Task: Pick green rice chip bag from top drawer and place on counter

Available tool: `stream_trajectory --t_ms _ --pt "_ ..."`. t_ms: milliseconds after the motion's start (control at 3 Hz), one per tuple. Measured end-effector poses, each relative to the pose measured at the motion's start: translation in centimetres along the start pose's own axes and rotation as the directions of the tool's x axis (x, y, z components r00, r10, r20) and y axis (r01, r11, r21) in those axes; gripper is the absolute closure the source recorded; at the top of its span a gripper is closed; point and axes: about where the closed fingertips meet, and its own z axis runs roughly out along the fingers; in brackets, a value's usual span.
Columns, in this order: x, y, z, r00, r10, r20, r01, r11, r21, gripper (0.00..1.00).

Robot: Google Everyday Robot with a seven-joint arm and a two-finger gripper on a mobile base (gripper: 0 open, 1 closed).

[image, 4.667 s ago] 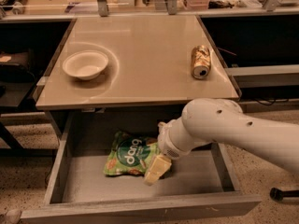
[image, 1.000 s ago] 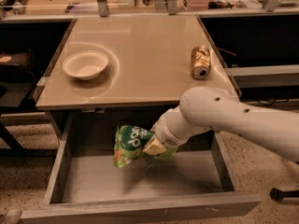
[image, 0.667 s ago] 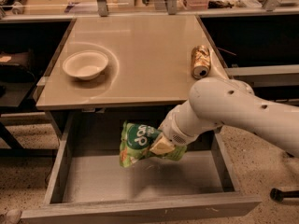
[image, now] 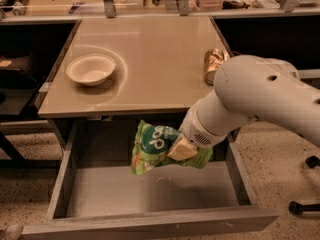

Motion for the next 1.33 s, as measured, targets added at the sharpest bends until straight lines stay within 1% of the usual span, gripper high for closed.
stream_trajectory --t_ms 333,667,1000,1333 --pt "-1.4 0.0 -3.0 1.000 -0.003 -0.003 0.003 0.9998 0.020 1.00" --pt "-3.3 -0.6 -5.0 1.000 -0.023 0.020 0.021 0.9981 0.058 1.00" --pt "-5.8 -2.8 -5.2 0.997 -0.051 0.056 0.045 0.9938 0.102 1.00" --pt "-7.9 -6.0 -4.2 0.994 -0.063 0.085 0.052 0.9901 0.130 1.00"
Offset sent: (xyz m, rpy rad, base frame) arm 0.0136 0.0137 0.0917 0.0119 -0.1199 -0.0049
